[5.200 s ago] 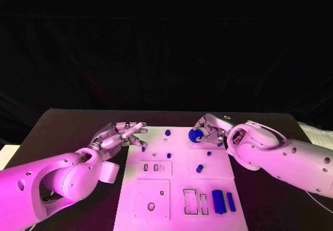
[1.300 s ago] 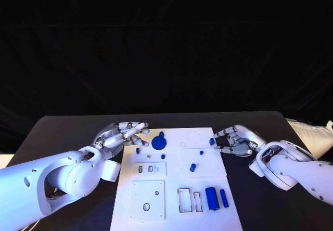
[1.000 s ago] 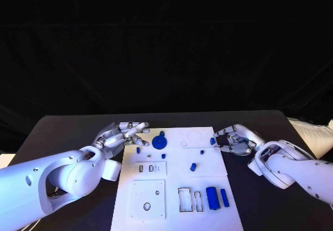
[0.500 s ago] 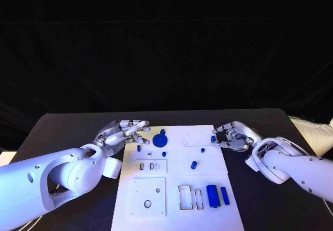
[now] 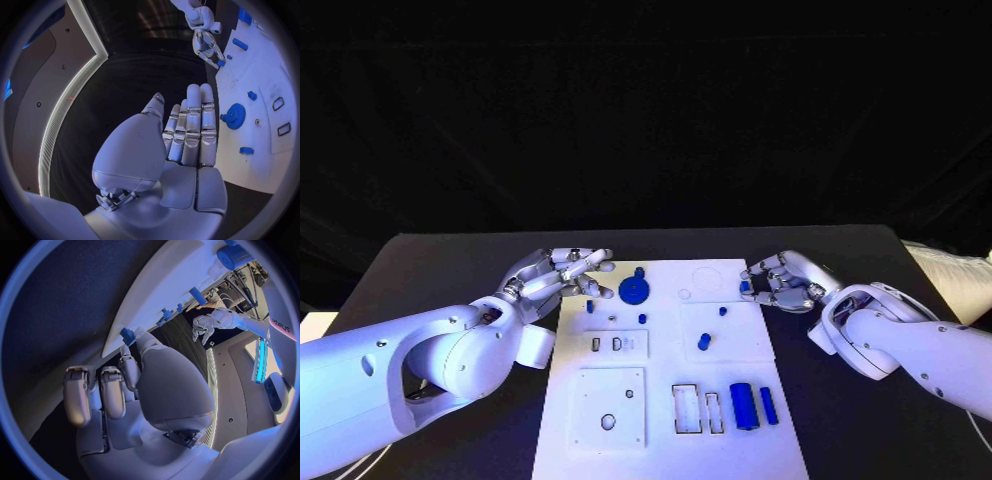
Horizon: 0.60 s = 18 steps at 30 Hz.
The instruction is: Assemble the parts on the task board
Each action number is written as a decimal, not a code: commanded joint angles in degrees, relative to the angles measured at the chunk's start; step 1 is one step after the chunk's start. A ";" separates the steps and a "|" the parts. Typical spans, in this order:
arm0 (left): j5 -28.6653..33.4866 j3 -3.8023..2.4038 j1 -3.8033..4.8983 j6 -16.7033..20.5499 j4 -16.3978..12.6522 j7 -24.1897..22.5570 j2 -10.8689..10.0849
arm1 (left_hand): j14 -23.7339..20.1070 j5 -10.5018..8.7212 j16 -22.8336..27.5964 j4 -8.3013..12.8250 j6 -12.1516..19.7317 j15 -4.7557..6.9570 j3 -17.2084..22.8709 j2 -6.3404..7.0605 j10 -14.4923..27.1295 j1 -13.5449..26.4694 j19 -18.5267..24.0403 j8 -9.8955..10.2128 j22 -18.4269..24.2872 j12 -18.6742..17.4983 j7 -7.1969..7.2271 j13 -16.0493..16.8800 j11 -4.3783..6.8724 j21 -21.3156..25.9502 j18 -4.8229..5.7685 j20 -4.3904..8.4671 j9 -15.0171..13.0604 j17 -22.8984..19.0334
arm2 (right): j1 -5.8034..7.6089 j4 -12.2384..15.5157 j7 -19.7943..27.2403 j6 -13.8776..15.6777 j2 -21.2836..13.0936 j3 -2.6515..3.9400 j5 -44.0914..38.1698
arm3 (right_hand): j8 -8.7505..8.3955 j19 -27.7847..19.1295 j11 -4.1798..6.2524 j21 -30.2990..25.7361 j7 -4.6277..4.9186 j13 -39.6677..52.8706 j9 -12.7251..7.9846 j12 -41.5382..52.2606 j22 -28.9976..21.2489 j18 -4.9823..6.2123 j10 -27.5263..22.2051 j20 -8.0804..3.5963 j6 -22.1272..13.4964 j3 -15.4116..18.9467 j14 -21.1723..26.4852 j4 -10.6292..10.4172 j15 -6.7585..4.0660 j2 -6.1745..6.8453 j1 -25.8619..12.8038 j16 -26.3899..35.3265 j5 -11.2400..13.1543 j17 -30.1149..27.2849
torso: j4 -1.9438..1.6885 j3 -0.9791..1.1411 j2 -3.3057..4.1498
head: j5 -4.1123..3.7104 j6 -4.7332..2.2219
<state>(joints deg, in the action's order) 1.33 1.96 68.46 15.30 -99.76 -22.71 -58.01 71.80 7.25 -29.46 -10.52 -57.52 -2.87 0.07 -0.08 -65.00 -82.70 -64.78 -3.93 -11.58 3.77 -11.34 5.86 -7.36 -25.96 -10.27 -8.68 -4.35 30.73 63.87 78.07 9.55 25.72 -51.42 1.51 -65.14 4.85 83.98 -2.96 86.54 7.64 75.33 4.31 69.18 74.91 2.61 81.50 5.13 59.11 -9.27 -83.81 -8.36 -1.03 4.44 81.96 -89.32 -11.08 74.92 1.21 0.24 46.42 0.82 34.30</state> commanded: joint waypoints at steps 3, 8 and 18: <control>0.10 -0.02 0.00 -1.21 -0.07 -0.21 0.11 | -0.32 -0.12 -0.27 0.43 0.49 0.06 0.02 -0.24 0.45 -0.24 0.54 0.17 -0.10 -0.06 0.00 0.02 0.00 -0.40 -0.08 -0.06 0.08 0.06 | -0.01 -0.24 -0.20 -1.54 0.22 0.02 -0.61 | 0.32 2.31 0.42 0.24 0.00 1.16 0.08 0.01 7.92 -0.97 0.34 -0.45 0.74 -0.31 -6.03 0.17 -0.46 -0.55 0.19 -0.25 0.40 14.45 | 0.05 -0.02 0.00 | 0.06 0.15; 0.10 -0.02 0.00 -1.26 -0.10 -0.25 0.09 | -0.35 -0.12 -0.28 0.44 0.49 0.05 0.05 -0.27 0.45 -0.24 0.56 0.16 -0.11 -0.05 0.02 0.01 0.01 -0.42 -0.08 -0.06 0.07 0.08 | -0.02 -0.44 -0.35 -1.97 0.48 0.02 -0.72 | 0.34 2.33 0.46 0.25 -0.04 1.17 0.08 0.01 7.95 -0.97 0.35 -0.49 0.98 -0.28 -6.03 0.23 -0.50 -0.43 0.03 -0.26 0.46 14.47 | 0.05 0.02 0.00 | 0.19 0.19; 0.10 -0.02 0.00 -1.24 -0.12 -0.30 0.05 | -0.35 -0.12 -0.28 0.44 0.49 0.05 0.05 -0.27 0.45 -0.24 0.56 0.16 -0.11 -0.05 0.02 0.01 0.01 -0.42 -0.08 -0.06 0.07 0.08 | -0.03 -1.09 -0.75 -2.63 0.96 0.02 -1.25 | 0.69 2.33 0.85 0.24 -0.54 1.25 0.22 0.07 7.94 -0.97 0.43 -0.74 2.64 -0.64 -6.05 0.64 -0.80 -0.67 -0.26 -0.29 0.60 14.52 | -0.01 0.03 0.00 | 0.12 0.33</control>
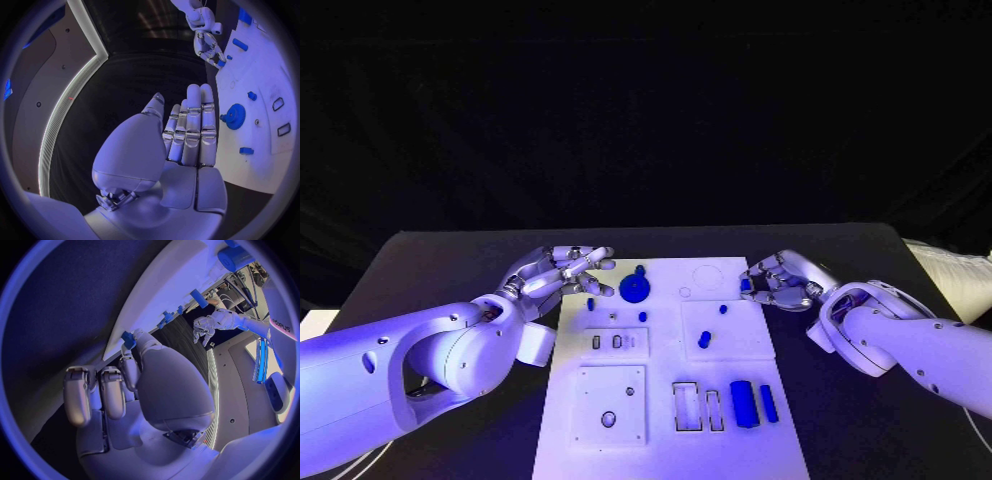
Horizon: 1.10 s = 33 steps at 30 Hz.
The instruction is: Assemble the parts on the task board
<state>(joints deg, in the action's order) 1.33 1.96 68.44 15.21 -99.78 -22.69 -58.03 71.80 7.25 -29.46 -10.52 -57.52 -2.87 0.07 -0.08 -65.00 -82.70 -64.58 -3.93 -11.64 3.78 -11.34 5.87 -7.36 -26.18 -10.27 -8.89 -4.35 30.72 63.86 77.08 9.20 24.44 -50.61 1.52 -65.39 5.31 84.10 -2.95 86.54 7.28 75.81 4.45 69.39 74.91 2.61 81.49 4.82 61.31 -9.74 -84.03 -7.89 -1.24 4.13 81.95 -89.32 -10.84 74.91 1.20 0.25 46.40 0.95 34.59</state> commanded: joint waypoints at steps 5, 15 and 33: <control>0.10 -0.02 0.01 -1.14 -0.09 -0.34 0.06 | -0.35 -0.12 -0.28 0.44 0.49 0.05 0.05 -0.27 0.45 -0.24 0.35 0.16 -0.06 -0.05 0.02 0.01 0.01 -0.20 -0.09 0.15 0.07 0.09 | -0.02 -0.36 -0.74 -1.29 0.35 0.00 -1.33 | 0.37 2.23 1.05 0.25 -0.43 0.83 0.13 -0.07 7.98 -0.98 0.48 -0.57 1.15 -0.44 -5.83 0.41 -0.76 -0.60 -0.27 -0.30 0.39 14.54 | 0.00 0.03 0.00 | 0.03 0.17; 0.10 -0.02 0.01 -1.08 -0.05 -0.34 0.04 | -0.35 -0.12 -0.28 0.44 0.49 0.05 0.05 -0.27 0.45 -0.24 0.35 0.16 -0.06 -0.05 0.02 0.01 0.01 -0.20 -0.09 0.15 0.07 0.09 | -0.02 -0.90 -1.06 -0.26 0.39 0.01 -1.53 | 0.76 2.26 1.64 0.24 -1.12 0.92 0.33 -0.02 8.00 -0.98 0.60 -1.04 3.00 -1.98 -5.90 1.46 -1.26 -2.13 0.31 -0.49 1.00 14.82 | -0.02 0.05 0.00 | 0.09 0.23; 0.11 -0.02 0.01 -0.95 0.41 -0.33 0.41 | -0.35 -0.12 -0.28 0.44 0.49 0.05 0.05 -0.27 0.45 -0.24 0.35 0.16 -0.06 -0.05 0.02 0.01 0.01 -0.20 -0.09 0.15 0.07 0.09 | 3.14 8.54 -6.37 3.10 0.72 0.43 0.92 | 1.52 2.30 2.40 0.21 -2.08 0.62 0.83 -0.65 8.00 -0.99 0.58 -1.73 5.00 -2.50 -5.88 1.36 -1.95 -2.91 -2.01 -0.42 3.25 14.72 | -0.11 -0.37 -0.47 | 0.21 0.03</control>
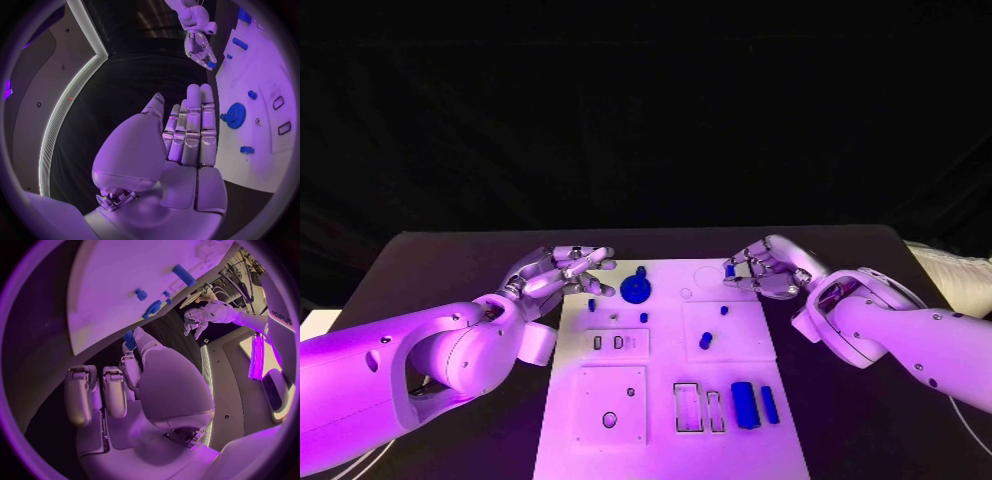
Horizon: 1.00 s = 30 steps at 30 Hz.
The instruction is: Assemble the parts on the task board
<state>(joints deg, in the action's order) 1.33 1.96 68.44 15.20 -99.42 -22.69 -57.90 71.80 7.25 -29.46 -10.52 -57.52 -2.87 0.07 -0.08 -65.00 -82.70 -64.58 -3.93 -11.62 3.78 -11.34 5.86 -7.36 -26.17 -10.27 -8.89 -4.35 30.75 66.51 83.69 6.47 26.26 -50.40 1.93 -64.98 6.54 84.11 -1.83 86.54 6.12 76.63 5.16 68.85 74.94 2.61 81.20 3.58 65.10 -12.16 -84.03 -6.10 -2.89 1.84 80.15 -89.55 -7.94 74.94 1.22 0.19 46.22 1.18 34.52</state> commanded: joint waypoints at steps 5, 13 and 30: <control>0.11 -0.02 0.02 -1.00 0.54 -0.33 0.75 | -0.35 -0.12 -0.28 0.44 0.49 0.05 0.05 -0.27 0.45 -0.24 0.36 0.16 -0.07 -0.05 0.02 0.01 0.01 -0.20 -0.09 0.15 0.08 0.06 | 1.17 4.68 -6.06 0.46 2.93 -0.01 -3.47 | 0.27 2.28 1.30 0.20 -0.93 -0.07 0.13 0.10 7.95 -0.98 0.97 -0.51 1.21 -0.08 -5.90 -0.46 -0.32 -0.65 -0.31 -0.25 0.41 14.78 | -0.46 -0.66 -0.64 | 0.12 0.27; 0.15 -0.02 -0.01 -1.20 1.31 -0.44 1.42 | -0.39 -0.13 -0.30 0.46 0.50 0.06 0.09 -0.28 0.46 -0.25 0.40 0.16 -0.10 -0.04 0.03 0.01 0.01 -0.24 -0.09 0.15 0.08 0.12 | 0.56 5.72 -8.49 -1.14 9.24 -0.68 -12.60 | 0.14 2.29 1.32 0.20 -0.94 0.03 0.09 0.25 7.97 -0.99 1.06 -0.55 1.02 -0.15 -5.91 -0.37 -0.35 -0.68 -0.37 -0.29 0.48 14.82 | -0.96 -1.03 -1.12 | 1.78 0.98; 1.65 -0.02 -0.02 -1.37 1.81 -0.66 1.54 | -0.43 -0.13 -0.33 0.49 0.51 0.06 0.13 -0.30 0.47 -0.26 0.44 0.15 -0.12 -0.03 0.04 0.01 0.02 -0.28 -0.09 0.14 0.08 0.17 | -2.61 2.57 -11.79 -5.14 17.79 -2.44 -20.02 | -0.02 2.27 1.33 0.17 -0.91 -0.04 0.06 0.09 7.91 -0.98 1.01 -0.60 0.83 -0.31 -5.88 -0.05 -0.38 -0.62 -0.23 -0.19 0.33 14.69 | -0.97 -1.06 -1.11 | 3.15 2.60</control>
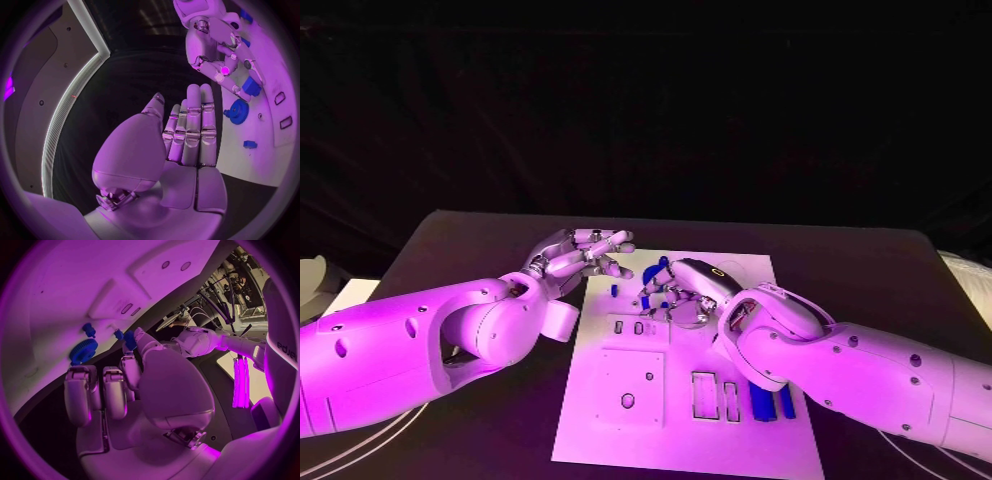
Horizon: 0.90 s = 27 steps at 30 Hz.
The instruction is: Assemble the parts on the task board
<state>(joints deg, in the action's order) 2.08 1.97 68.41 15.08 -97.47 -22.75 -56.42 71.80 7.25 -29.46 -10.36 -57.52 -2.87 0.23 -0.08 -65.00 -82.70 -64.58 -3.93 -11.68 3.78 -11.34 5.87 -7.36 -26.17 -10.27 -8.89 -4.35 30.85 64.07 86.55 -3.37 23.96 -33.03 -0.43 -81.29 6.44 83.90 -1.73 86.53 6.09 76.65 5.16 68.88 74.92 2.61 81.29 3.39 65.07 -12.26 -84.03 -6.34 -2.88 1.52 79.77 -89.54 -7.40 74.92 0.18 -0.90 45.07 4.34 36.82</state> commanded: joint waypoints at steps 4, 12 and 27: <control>0.95 -0.03 0.02 -1.27 -0.18 -0.65 0.03 | -0.44 -0.13 -0.33 0.33 0.51 0.06 -0.03 -0.30 0.47 -0.26 0.43 0.15 -0.06 -0.03 0.04 0.01 0.02 -0.28 -0.09 0.14 0.08 0.07 | -0.36 -0.61 -2.43 -4.84 0.84 -0.25 -4.71 | 0.06 2.42 1.21 0.12 -0.86 -0.10 0.05 -0.03 7.82 -0.95 0.87 -0.42 0.84 -0.26 -5.87 0.28 -0.39 -0.26 0.11 -0.17 -0.43 14.67 | 0.06 0.03 0.01 | -0.08 0.60; 0.98 -0.03 0.02 -1.33 -0.06 -0.57 0.04 | -0.47 -0.12 -0.35 0.36 0.47 0.06 0.03 -0.35 0.43 -0.30 0.47 0.12 -0.08 0.00 0.06 0.02 0.04 -0.31 -0.09 0.14 0.07 0.12 | -0.77 -0.83 -2.95 -7.06 1.19 -0.46 -6.25 | 0.02 2.43 1.19 0.12 -0.83 -0.12 0.05 -0.09 7.83 -0.95 0.83 -0.43 0.84 -0.32 -5.88 0.39 -0.39 -0.19 0.01 -0.18 -0.83 14.68 | 0.09 0.09 0.00 | 0.01 0.85; 0.99 -0.04 0.03 -1.35 -0.08 -0.49 -0.01 | -0.47 -0.12 -0.35 0.36 0.47 0.06 0.03 -0.35 0.43 -0.30 0.47 0.12 -0.08 0.00 0.06 0.02 0.04 -0.31 -0.09 0.14 0.07 0.12 | -1.28 -1.13 -3.95 -8.56 1.04 -0.65 -7.60 | 0.04 2.39 1.16 0.07 -0.82 -0.15 0.09 -0.18 7.75 -0.94 0.79 -0.43 0.96 -0.21 -5.87 0.41 -0.37 0.05 -0.36 -0.15 -1.00 14.64 | 0.07 0.11 0.01 | -0.06 1.05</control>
<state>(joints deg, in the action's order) 2.83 1.96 68.41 14.90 -97.46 -22.76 -56.47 71.80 7.25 -29.46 -10.36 -57.52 -2.87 0.23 -0.08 -65.00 -82.70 -64.38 -3.93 -11.66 3.78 -11.34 5.86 -7.36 -26.17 -10.27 -8.68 -4.35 30.91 63.10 85.57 -6.08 17.76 -31.91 -0.85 -87.25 6.13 83.90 -1.77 86.54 5.90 76.65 5.19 68.96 74.91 2.61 81.25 3.39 64.87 -12.51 -84.03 -6.07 -2.87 1.91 79.39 -89.54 -8.08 74.91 0.27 -0.78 45.08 4.35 37.81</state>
